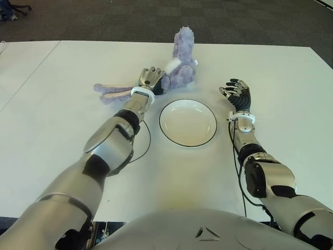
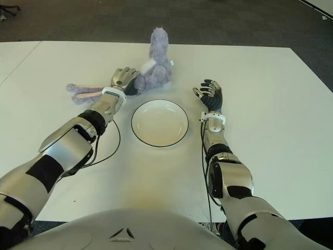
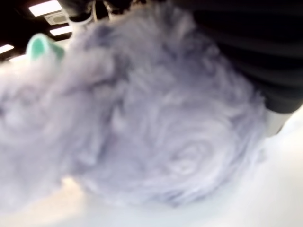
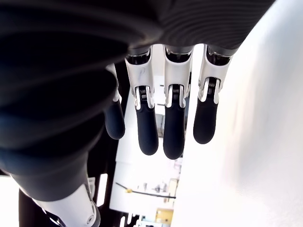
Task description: Put the doll into the plate.
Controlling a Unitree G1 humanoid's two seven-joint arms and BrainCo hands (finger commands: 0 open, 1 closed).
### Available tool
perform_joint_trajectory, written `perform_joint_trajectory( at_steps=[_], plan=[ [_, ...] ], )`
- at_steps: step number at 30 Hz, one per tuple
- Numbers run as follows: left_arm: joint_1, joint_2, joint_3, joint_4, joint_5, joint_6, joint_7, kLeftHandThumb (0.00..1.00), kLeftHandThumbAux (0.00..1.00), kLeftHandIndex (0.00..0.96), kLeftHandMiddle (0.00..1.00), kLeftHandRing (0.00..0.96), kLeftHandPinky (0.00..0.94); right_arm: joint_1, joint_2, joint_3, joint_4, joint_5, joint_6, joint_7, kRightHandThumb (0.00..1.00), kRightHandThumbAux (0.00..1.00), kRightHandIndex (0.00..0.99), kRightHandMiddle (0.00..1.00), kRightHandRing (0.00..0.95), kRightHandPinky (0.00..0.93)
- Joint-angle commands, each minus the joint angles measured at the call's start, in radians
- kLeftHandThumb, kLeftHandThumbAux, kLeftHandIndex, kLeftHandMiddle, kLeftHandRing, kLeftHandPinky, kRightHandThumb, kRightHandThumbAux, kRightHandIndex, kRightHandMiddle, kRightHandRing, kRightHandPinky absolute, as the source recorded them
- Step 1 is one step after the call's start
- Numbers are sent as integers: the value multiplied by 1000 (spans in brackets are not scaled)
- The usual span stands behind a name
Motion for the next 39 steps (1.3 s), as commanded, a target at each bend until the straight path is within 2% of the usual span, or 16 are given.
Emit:
perform_joint_trajectory(
  at_steps=[1,22,23,25,26,28,31,34,39],
  plan=[
    [82,84,-47,75,54,-58,-21,742,696,442,806,817,842,244,99,13,138,-8,81,-5,249,814,275,345,364,361],
    [74,86,-60,83,41,-63,-26,742,696,442,806,817,842,225,102,11,142,-6,103,-5,259,811,274,345,365,366],
    [21,179,-61,-12,68,-99,45,742,696,442,806,817,842,223,104,9,142,-5,102,-6,259,811,274,345,365,366],
    [-52,306,-63,-145,107,-146,132,731,696,440,779,785,812,221,107,8,142,-4,101,-9,274,817,266,345,366,359],
    [-70,338,-63,-182,119,-157,147,731,696,440,780,786,808,220,107,8,142,-4,102,-9,270,816,265,344,365,357],
    [-67,364,-53,-225,127,-164,138,731,695,441,783,788,802,219,107,9,143,-5,103,-9,264,816,263,344,364,358],
    [-15,446,-6,-401,131,-167,96,731,696,441,791,794,812,220,104,9,144,-6,107,-5,263,816,261,344,366,366],
    [88,545,64,-678,137,-140,40,732,696,442,804,805,834,220,102,8,145,-7,109,-4,269,818,266,347,368,360],
    [169,598,107,-874,152,-115,11,738,694,443,816,821,855,221,102,10,144,-9,107,-8,271,819,272,348,369,361]
  ],
)
